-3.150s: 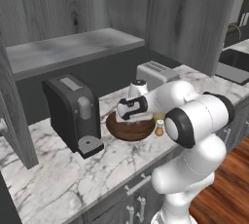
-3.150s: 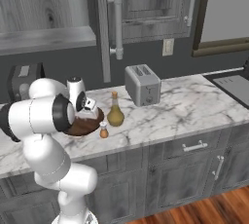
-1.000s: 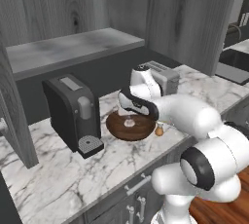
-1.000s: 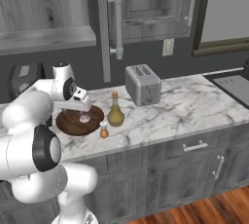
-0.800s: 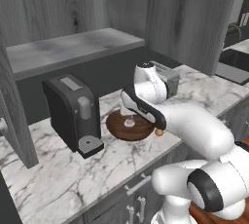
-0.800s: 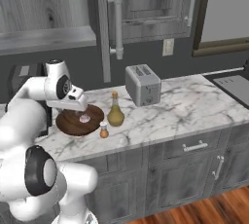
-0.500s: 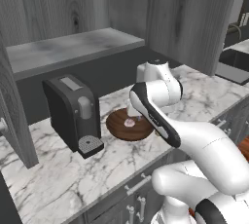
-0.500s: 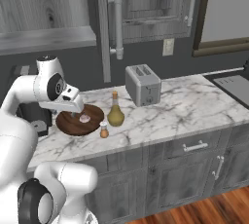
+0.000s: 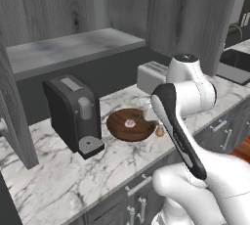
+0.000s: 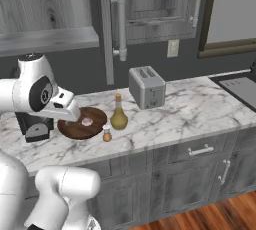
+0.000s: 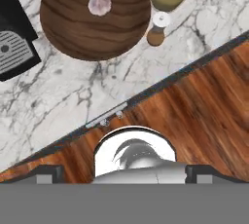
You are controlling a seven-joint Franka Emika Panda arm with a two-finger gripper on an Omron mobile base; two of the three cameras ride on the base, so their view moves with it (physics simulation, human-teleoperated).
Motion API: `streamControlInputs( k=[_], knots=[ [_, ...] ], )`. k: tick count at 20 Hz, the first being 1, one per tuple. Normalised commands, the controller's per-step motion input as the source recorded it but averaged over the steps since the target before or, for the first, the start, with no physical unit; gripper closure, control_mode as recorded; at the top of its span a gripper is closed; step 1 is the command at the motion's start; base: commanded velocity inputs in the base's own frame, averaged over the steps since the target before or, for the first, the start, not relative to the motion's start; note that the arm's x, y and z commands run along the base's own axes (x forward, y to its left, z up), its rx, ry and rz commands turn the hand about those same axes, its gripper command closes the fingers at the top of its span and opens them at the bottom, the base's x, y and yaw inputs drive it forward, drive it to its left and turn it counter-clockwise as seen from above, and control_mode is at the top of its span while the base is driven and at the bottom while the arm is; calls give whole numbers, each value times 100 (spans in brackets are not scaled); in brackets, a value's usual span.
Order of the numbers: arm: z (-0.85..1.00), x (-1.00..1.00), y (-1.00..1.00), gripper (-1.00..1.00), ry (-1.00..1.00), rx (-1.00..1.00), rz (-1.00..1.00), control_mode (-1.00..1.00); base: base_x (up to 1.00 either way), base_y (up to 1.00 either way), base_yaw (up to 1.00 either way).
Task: Retrieve the bottle and the shaker from the cabinet and place them next to the mixing bowl on the counter. Then add garlic from the fridge to the mixing bowl.
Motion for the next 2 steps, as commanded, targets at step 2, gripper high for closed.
streamControlInputs(
  k=[2],
  knots=[
    [61, -66, 0, -100, -11, 0, 0, -100, 0, 0, 0]
  ],
)
